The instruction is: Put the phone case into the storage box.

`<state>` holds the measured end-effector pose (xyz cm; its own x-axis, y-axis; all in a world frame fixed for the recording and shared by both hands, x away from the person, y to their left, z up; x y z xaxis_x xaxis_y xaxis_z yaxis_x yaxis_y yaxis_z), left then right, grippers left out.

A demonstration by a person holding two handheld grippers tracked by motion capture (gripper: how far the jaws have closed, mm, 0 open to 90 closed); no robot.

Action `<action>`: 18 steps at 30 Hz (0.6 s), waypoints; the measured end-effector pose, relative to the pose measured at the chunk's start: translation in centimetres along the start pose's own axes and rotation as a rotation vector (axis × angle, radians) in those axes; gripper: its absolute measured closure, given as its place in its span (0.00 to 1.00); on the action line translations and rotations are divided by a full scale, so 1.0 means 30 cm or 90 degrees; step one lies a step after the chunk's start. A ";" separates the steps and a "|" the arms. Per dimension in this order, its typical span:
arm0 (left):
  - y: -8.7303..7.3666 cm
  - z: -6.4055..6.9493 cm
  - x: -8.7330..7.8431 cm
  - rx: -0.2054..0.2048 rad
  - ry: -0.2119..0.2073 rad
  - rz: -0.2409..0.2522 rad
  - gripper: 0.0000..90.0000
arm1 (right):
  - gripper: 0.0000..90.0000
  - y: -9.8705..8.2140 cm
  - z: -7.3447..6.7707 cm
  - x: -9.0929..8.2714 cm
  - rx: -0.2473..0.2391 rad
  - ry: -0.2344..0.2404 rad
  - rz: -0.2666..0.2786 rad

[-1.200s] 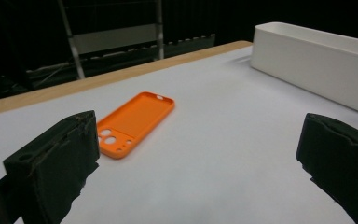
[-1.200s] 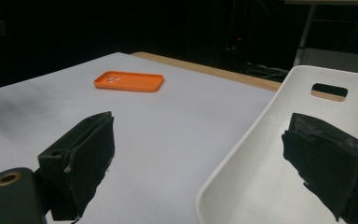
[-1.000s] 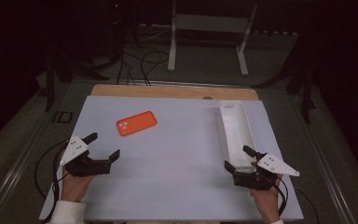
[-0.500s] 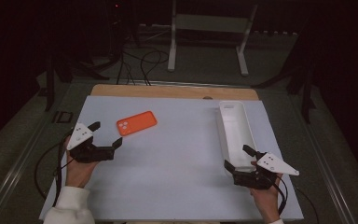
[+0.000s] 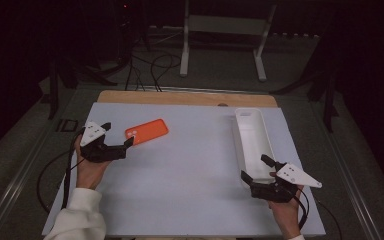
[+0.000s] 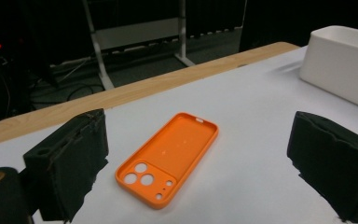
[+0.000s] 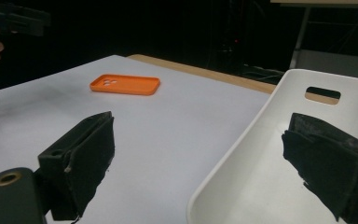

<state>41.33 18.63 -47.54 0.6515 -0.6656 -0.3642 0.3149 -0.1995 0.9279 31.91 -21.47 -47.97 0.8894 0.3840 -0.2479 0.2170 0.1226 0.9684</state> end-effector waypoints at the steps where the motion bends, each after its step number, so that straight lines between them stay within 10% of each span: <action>1: -0.003 -0.007 0.007 -0.003 0.003 -0.003 0.08 | 0.10 0.001 0.000 0.000 0.000 0.000 0.000; 18: -0.036 -0.062 0.106 -0.025 0.025 -0.047 0.18 | 0.10 0.004 0.005 -0.003 0.000 -0.002 0.004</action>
<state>44.33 18.06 -49.85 0.6522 -0.6210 -0.4348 0.3896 -0.2174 0.8949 31.93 -21.63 -47.83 0.8923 0.3812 -0.2418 0.2113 0.1205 0.9700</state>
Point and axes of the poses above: each handheld gripper's, and its own axes: x roughly forward along the jaws, y roughly out of its top, z roughly to its right, the point moved 10 cm from there along x, roughly forward along the jaws, and after that the axes turned 14 degrees about -y, right-handed, at the moved point
